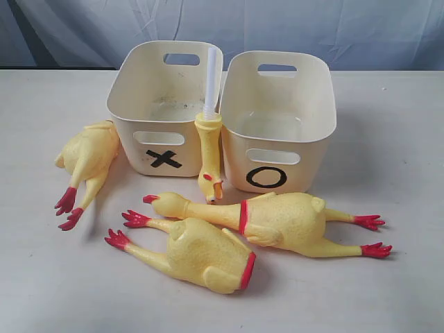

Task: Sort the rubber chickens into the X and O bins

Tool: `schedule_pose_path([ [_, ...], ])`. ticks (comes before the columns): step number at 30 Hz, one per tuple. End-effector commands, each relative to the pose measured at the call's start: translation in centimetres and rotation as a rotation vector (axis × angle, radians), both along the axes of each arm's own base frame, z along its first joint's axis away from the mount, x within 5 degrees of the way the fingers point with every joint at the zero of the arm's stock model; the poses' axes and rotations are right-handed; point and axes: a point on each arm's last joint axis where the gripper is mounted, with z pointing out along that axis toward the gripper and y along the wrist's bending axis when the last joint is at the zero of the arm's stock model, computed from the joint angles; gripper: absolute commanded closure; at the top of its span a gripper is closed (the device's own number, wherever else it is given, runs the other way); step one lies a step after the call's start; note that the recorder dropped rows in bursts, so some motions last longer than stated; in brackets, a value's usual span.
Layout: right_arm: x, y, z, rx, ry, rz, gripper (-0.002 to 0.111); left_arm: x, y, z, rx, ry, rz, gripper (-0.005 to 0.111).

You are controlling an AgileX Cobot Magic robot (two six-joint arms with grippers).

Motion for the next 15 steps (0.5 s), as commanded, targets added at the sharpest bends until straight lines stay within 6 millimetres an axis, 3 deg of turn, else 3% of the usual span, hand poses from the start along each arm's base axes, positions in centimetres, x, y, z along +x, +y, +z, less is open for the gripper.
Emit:
schedule_pose_path([
  [1, 0.0, 0.0, 0.0, 0.001, -0.013, 0.003, 0.108, 0.0, 0.0, 0.0, 0.004, -0.010, -0.005, 0.107],
  [9, 0.0, 0.0, 0.0, 0.001, -0.013, 0.003, 0.108, 0.0, 0.0, 0.2, 0.028, -0.031, -0.001, 0.107],
  [15, 0.0, 0.0, 0.0, 0.001, -0.011, 0.003, 0.108, 0.0, 0.2, 2.5, -0.083, -0.290, 0.026, 0.107],
])
